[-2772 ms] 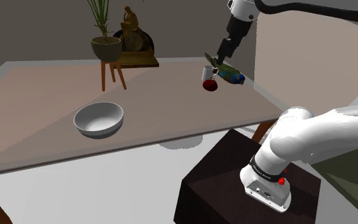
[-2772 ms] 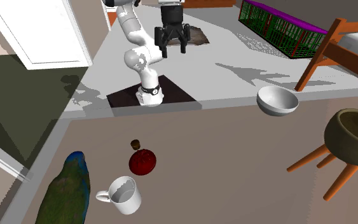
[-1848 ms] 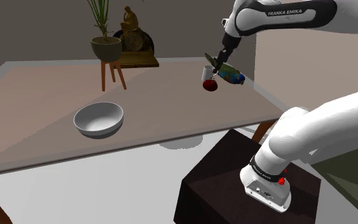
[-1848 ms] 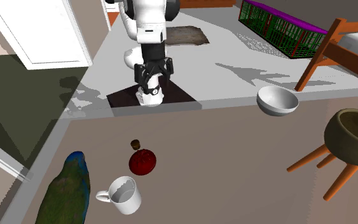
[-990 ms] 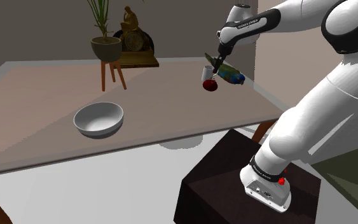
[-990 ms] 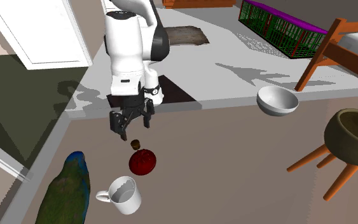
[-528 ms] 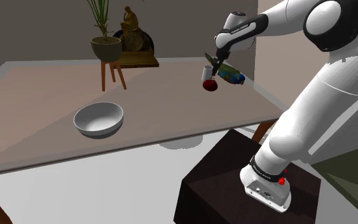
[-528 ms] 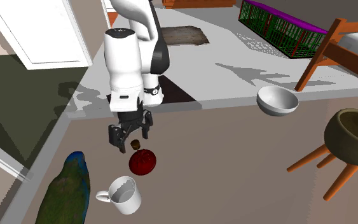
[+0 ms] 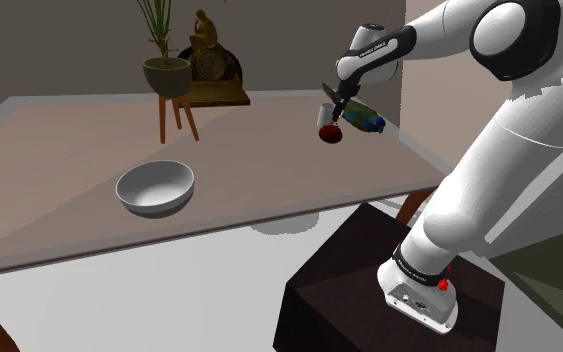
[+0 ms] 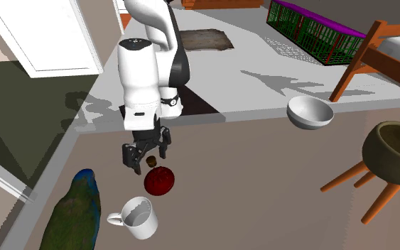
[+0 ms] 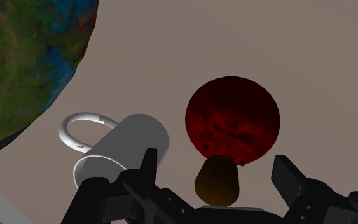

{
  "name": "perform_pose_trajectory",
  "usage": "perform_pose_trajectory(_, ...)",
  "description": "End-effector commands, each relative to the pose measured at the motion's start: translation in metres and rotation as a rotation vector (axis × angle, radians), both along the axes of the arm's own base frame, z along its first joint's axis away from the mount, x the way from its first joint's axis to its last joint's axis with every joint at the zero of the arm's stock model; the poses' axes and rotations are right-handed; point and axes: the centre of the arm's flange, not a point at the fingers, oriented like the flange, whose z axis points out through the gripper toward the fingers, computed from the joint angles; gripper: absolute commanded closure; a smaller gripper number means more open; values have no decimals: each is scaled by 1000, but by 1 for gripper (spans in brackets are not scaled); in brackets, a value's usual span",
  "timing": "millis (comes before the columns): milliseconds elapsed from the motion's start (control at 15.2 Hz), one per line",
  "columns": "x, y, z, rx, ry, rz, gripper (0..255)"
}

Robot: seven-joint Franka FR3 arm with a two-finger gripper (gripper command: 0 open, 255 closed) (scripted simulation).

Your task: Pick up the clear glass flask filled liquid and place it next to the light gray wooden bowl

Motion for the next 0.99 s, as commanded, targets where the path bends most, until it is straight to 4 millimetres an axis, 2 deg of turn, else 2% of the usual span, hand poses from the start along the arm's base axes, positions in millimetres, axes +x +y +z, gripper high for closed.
perform_pose_trajectory(0,0,0,0,0,0,0,0)
perform_pose_trajectory(66,0,0,0,0,0,0,255)
perform_pose_trajectory(660,0,0,0,0,0,0,255)
perform_pose_trajectory(924,0,0,21,0,0,0,255)
